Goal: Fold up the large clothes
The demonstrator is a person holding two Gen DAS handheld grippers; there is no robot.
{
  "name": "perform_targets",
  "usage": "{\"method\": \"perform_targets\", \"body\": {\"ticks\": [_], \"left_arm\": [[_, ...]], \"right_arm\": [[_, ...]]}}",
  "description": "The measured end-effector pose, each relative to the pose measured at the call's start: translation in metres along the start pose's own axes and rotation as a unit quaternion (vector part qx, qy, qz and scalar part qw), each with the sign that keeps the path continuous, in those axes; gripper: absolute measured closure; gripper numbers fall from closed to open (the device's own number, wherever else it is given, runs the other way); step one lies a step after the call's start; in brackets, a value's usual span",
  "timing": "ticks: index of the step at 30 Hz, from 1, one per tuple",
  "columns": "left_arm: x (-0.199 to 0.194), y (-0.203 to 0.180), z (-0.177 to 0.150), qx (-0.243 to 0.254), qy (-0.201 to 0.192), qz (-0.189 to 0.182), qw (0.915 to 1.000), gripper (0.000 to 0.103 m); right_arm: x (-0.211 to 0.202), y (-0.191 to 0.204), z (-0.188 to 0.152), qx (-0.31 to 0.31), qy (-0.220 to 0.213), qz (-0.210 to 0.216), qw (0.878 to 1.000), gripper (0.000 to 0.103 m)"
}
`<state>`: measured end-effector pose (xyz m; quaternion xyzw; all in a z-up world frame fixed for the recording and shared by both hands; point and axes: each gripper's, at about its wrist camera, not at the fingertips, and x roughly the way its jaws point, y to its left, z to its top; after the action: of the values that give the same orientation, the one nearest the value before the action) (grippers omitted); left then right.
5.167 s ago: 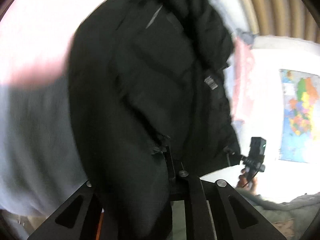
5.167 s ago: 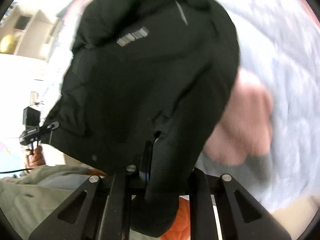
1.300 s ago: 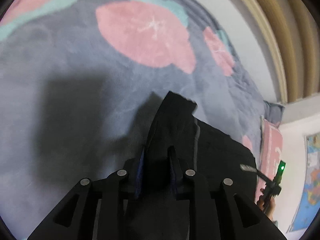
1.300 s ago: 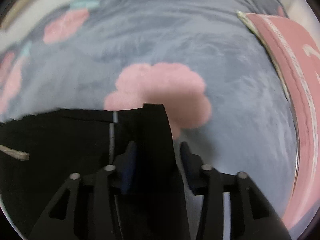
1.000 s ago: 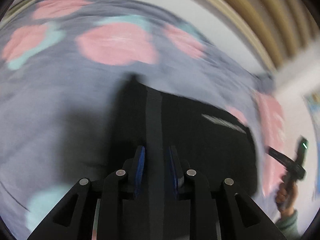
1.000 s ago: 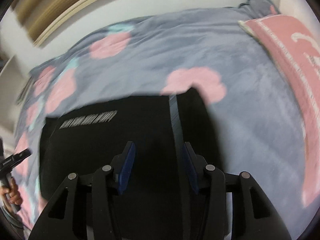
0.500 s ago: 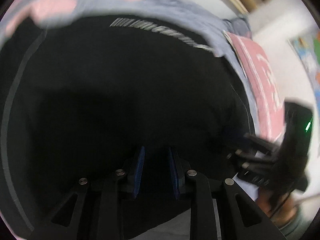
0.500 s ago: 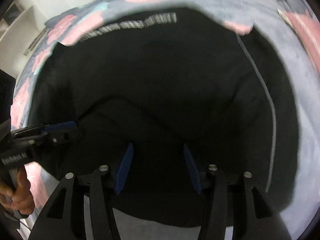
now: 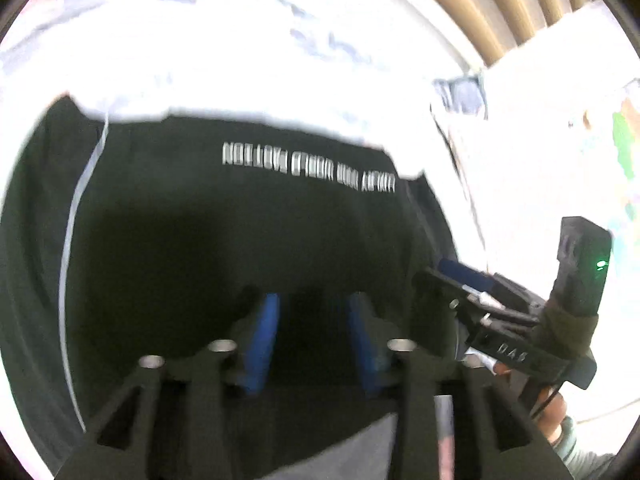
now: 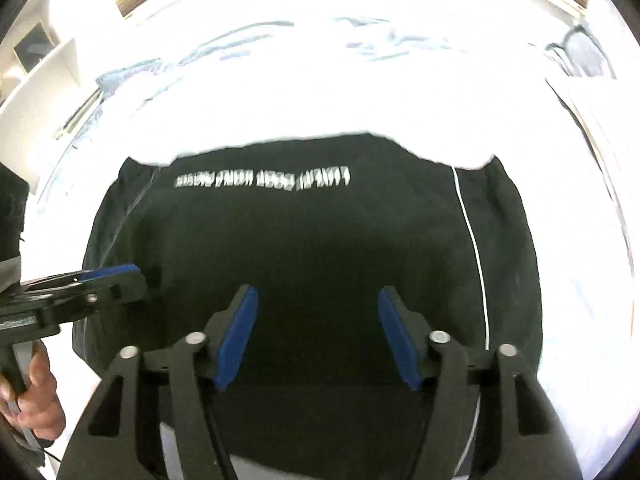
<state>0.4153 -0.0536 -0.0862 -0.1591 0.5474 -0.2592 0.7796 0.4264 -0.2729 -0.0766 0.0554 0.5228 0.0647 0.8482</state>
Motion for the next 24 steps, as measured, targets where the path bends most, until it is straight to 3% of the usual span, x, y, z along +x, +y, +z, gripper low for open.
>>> {"method": "perform_targets", "body": {"ticks": [1,4,7,10,12,15,20,24], "left_arm": [[0.002,0.001,0.008,-0.002,-0.009,0.007,0.9999,0.042],[0.023,0.015,0.028,-0.012,0.0,0.041,0.9991,0.042],[0.06,0.034,0.029,-0.025,0.029,0.06,0.9975,0.043],[0.078,0.035,0.025,-0.01,0.031,0.087,0.9957,0.043],[0.079,0.022,0.022,0.019,0.03,0.111,0.9932,0.043],[0.065,0.013,0.02,0.048,0.026,0.119,0.9914,0.043],[0.014,-0.005,-0.008,0.076,0.01,0.084,0.9936,0.043],[-0.017,-0.008,-0.042,0.094,0.006,0.082,0.9922,0.042]], "right_arm": [[0.006,0.0,0.006,0.001,0.003,-0.002,1.0,0.036],[0.05,-0.01,0.017,0.016,0.036,-0.002,0.999,0.036],[0.094,-0.016,0.015,0.021,0.067,-0.011,0.997,0.034],[0.107,-0.014,0.012,0.017,0.068,-0.021,0.997,0.033],[0.105,-0.014,0.013,0.017,0.069,-0.019,0.997,0.033],[0.089,-0.014,0.011,0.019,0.06,-0.007,0.998,0.033],[0.043,-0.003,-0.008,-0.002,0.035,0.008,0.999,0.033],[0.013,0.009,-0.043,-0.029,0.039,0.021,0.999,0.033]]}}
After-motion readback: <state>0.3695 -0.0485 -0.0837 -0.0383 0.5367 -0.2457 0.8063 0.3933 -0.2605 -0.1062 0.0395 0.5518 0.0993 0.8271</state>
